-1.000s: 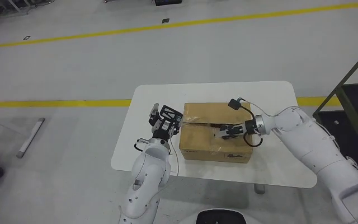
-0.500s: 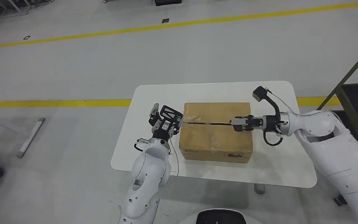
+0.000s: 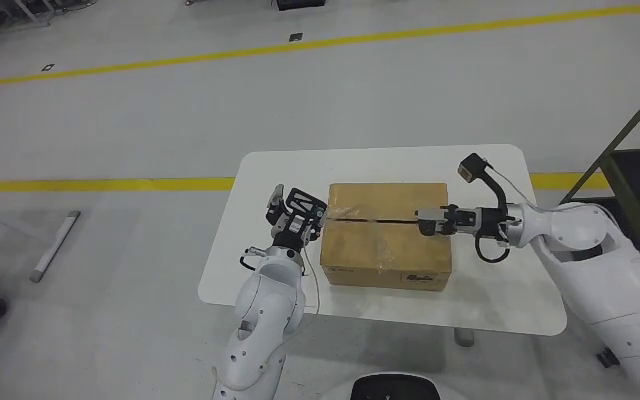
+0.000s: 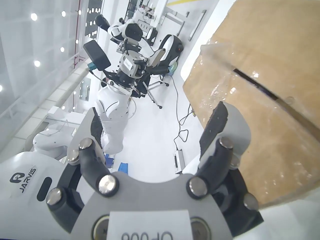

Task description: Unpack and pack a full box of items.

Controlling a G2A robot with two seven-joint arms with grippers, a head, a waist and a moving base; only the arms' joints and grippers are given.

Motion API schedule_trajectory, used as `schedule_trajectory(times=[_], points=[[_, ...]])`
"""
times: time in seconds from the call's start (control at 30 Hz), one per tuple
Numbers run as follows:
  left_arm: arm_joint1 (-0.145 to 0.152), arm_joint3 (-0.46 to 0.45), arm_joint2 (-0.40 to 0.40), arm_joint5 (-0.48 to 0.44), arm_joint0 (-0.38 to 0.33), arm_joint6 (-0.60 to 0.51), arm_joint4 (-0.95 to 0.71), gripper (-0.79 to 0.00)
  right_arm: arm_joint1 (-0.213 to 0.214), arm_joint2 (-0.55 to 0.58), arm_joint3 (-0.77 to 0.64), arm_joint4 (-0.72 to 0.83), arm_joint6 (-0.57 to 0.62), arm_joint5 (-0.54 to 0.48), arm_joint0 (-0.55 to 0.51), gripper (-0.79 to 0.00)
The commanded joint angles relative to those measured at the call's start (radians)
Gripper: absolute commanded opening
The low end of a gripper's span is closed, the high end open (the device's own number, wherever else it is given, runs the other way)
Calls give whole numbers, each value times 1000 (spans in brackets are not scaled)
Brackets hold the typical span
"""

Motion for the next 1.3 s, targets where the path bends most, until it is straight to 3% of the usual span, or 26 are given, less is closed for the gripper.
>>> schedule_trajectory(times=[0.0, 0.3, 0.4, 0.7, 1.0, 1.2, 1.23, 1.27], points=[[0, 0, 0, 0, 0, 0, 0, 0, 7, 20, -47, -39, -37, 66, -34, 0], [1, -5, -13, 0, 17, 6, -26, 0, 36, 135, -320, -27, -113, 428, -273, 0], [3, -21, -29, -9, 29, -4, -43, 0, 40, 152, -371, -22, -120, 471, -321, 0], [8, -62, -54, -48, 66, -43, -67, 0, 40, 148, -368, -26, -121, 480, -325, 0], [8, -62, -54, -48, 66, -43, -67, 0, 25, -5, -427, -104, -254, 670, -310, 0], [8, -62, -54, -48, 66, -43, -67, 0, 8, -125, -428, -197, -349, 821, -210, 0], [8, -62, -54, -48, 66, -43, -67, 0, 6, -138, -430, -208, -352, 834, -197, -172], [8, -62, -54, -48, 66, -43, -67, 0, 2, -160, -423, -222, -362, 858, -172, -265]])
